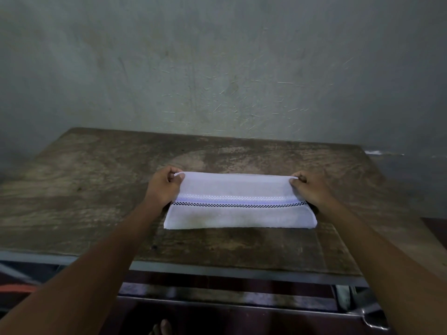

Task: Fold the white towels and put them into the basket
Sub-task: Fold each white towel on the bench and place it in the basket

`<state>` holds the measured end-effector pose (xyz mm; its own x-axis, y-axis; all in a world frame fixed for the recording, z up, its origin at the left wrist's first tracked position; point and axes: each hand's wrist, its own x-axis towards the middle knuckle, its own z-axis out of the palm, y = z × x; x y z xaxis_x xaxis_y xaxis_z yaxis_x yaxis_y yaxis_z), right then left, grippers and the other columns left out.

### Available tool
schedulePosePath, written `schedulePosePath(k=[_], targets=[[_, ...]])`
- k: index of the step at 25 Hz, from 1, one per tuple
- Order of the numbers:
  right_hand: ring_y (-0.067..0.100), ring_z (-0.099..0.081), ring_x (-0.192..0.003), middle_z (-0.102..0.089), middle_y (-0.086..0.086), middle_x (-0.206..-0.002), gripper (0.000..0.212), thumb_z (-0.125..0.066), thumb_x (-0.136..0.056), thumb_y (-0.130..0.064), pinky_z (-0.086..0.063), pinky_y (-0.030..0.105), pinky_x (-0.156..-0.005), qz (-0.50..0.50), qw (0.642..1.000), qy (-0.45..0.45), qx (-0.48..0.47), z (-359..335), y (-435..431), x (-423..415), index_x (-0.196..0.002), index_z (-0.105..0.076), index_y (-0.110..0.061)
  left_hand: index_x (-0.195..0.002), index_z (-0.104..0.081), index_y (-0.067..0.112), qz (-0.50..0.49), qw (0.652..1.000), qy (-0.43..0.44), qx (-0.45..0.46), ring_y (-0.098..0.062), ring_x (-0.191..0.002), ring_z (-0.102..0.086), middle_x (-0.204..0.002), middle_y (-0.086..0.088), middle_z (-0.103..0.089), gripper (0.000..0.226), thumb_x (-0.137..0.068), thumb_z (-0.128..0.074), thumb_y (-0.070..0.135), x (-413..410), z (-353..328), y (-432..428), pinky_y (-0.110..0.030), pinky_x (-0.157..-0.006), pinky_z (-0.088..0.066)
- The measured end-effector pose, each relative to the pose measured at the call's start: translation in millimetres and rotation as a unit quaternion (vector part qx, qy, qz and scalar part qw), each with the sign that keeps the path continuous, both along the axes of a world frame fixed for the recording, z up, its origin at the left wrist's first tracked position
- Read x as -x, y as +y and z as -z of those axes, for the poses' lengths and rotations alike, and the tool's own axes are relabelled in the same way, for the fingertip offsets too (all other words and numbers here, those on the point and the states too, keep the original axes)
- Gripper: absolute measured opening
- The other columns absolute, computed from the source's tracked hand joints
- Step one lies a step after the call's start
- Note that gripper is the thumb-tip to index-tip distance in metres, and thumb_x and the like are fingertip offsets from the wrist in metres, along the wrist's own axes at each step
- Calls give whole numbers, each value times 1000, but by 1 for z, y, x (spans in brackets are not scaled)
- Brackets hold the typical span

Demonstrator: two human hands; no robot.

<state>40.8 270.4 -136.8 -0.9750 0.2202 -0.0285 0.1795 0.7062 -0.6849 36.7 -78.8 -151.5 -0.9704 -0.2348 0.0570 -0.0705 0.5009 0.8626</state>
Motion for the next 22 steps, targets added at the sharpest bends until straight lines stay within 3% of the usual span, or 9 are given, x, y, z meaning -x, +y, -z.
schedulePosePath(k=[3, 5, 7, 9, 11, 13, 15, 19, 22], targets=[[18, -53, -79, -64, 9, -103, 19, -48, -95, -23, -37, 29, -63, -16, 998, -2, -55, 0, -2, 2, -104, -61, -13, -101, -67, 12, 16, 999, -2, 44, -21, -88, -59, -94, -6, -63, 15, -88, -62, 20, 1, -3, -3, -36, -84, -49], [19, -53, -84, -61, 8, -108, 29, -46, -96, -22, -39, 28, -65, -56, 995, -6, -88, -1, 0, 3, -121, -57, -14, -112, -65, 10, 51, 991, -22, 121, -24, -99, -59, -104, -7, -63, 25, -90, -61, 21, 3, -7, -7, -33, -90, -45], [25, -54, -100, -53, 13, -121, 41, -44, -95, -22, -43, 30, -77, -114, 982, -27, -151, -2, 4, 6, -136, -47, -19, -106, -66, 10, 98, 971, -44, 213, -26, -98, -58, -105, -13, -65, 22, -92, -57, 23, 6, -14, -11, -28, -81, -41], [28, -50, -108, -48, 16, -127, 40, -44, -95, -20, -40, 31, -83, -155, 966, -37, -204, -5, 7, 8, -134, -50, -13, -103, -66, 9, 116, 962, -63, 240, -23, -90, -56, -103, -15, -65, 21, -92, -56, 24, 8, -18, -14, -26, -76, -36], [23, -51, -94, -53, 14, -113, 27, -47, -93, -15, -37, 28, -73, -178, 964, -29, -193, -11, 6, 8, -115, -59, -4, -104, -63, 6, 134, 958, -67, 245, -20, -88, -52, -103, -13, -63, 22, -92, -57, 23, 7, -22, -15, -26, -75, -35], [18, -53, -83, -57, 8, -97, 13, -54, -89, -11, -38, 28, -63, -172, 975, -37, -137, -19, 5, 5, -101, -60, -9, -103, -62, 6, 156, 957, -62, 237, -19, -88, -53, -102, -10, -62, 20, -91, -58, 22, 7, -26, -15, -27, -74, -36], [18, -55, -82, -61, 6, -94, 11, -60, -85, -8, -40, 28, -63, -160, 982, -37, -96, -30, 6, 3, -93, -60, -15, -99, -62, 10, 155, 966, -41, 202, -21, -89, -56, -98, -7, -62, 15, -90, -59, 22, 6, -37, -18, -28, -75, -39], [19, -56, -90, -62, 6, -104, 26, -64, -83, -1, -42, 28, -75, -123, 990, 69, -16, -72, 9, -1, -105, -59, -14, -88, -63, 19, 117, 983, 92, 108, -9, -74, -60, -81, 3, -64, 7, -84, -67, 14, 1, -72, -27, -23, -72, -45], [28, -57, -93, -60, 16, -105, 25, -61, -86, -1, -37, 27, -78, -106, 968, 206, -100, -104, 9, -11, -110, -61, 0, -90, -65, 23, 79, 970, 208, 95, 2, -69, -58, -80, 11, -64, 12, -84, -67, 13, -9, -97, -24, -4, -70, -42]])
